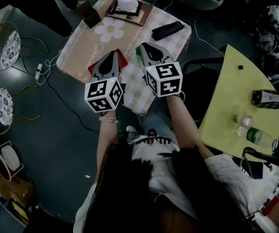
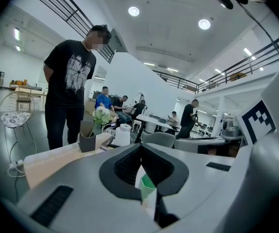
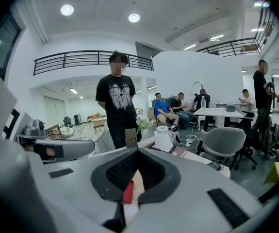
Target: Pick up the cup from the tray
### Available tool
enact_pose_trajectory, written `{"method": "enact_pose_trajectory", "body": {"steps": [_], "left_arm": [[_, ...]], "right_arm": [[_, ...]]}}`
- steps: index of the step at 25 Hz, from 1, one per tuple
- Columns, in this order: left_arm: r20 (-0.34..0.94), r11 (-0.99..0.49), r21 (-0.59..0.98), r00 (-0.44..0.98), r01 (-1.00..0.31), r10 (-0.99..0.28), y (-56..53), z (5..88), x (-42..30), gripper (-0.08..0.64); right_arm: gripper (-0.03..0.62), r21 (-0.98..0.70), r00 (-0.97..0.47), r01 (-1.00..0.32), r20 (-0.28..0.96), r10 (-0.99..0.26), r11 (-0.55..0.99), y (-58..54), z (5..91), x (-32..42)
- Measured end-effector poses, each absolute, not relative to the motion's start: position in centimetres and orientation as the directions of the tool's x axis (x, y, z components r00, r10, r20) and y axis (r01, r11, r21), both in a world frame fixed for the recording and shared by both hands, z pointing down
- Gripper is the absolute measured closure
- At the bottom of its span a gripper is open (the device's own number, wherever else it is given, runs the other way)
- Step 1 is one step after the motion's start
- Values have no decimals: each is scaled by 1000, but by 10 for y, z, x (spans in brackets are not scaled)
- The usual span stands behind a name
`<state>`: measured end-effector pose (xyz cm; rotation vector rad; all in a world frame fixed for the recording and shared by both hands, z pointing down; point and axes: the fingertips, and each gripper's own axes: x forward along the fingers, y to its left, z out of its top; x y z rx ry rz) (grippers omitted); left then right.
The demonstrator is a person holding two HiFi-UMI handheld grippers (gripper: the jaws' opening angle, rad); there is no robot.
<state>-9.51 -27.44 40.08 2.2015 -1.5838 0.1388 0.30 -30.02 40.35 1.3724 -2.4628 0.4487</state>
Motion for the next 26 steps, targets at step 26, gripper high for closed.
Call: {"method": "enact_pose_trajectory", "body": {"steps": [26], "left_arm": [[313, -282, 260, 357, -923, -880, -245, 394, -86, 551]], "right_arm": [[583, -56, -474, -864, 430, -769, 501, -271, 406, 6]]}}
